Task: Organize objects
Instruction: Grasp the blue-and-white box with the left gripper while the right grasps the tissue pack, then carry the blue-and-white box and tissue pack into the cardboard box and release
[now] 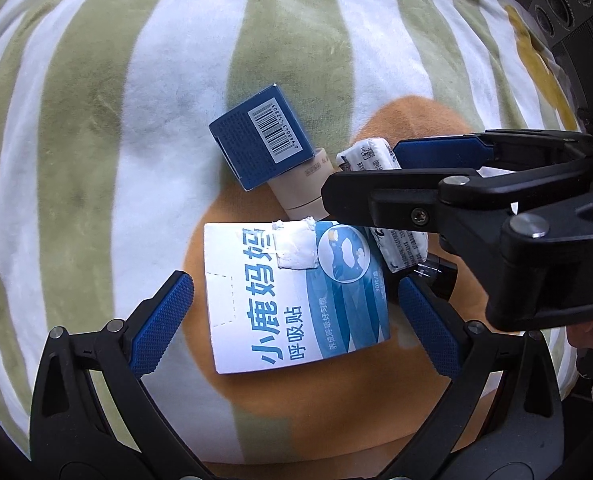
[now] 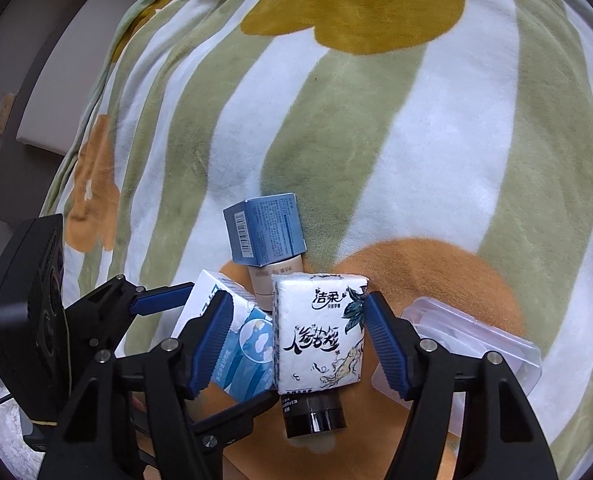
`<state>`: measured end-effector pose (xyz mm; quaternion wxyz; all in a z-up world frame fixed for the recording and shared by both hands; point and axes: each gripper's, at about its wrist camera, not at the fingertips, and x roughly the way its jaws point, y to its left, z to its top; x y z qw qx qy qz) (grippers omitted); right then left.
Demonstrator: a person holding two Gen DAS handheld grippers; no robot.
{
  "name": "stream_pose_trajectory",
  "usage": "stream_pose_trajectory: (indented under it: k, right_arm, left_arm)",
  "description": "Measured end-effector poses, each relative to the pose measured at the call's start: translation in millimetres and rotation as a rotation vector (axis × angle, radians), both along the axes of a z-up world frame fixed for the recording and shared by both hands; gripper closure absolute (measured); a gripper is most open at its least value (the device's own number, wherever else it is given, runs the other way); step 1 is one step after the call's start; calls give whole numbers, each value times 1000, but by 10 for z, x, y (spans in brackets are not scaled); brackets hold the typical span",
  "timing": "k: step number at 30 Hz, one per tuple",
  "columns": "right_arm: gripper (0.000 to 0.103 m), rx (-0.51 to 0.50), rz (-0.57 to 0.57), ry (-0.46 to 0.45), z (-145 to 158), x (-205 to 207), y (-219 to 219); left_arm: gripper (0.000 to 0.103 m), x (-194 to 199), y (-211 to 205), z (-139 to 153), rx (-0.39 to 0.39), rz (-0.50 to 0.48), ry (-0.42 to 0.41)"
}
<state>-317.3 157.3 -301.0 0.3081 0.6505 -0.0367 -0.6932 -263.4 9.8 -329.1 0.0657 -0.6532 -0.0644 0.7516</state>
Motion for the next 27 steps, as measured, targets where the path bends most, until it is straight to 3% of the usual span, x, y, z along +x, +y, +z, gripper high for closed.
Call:
stream_pose_trajectory:
  k: [7, 13, 16, 27]
  right_arm:
    - [52, 37, -5, -20, -58, -37, 3]
    - [54, 67, 18, -42, -100, -35, 2]
    - [64, 78, 13, -53, -132, -27, 22]
    - [68, 60, -32, -41, -40, 49, 136]
  left_arm:
    - [9, -34, -36, -102, 35, 24, -42]
    - [13, -32, 6, -123, 40, 16, -50]
    - [13, -24, 19, -126, 41, 17, -50]
    - [14, 55, 81, -10, 26, 1, -21]
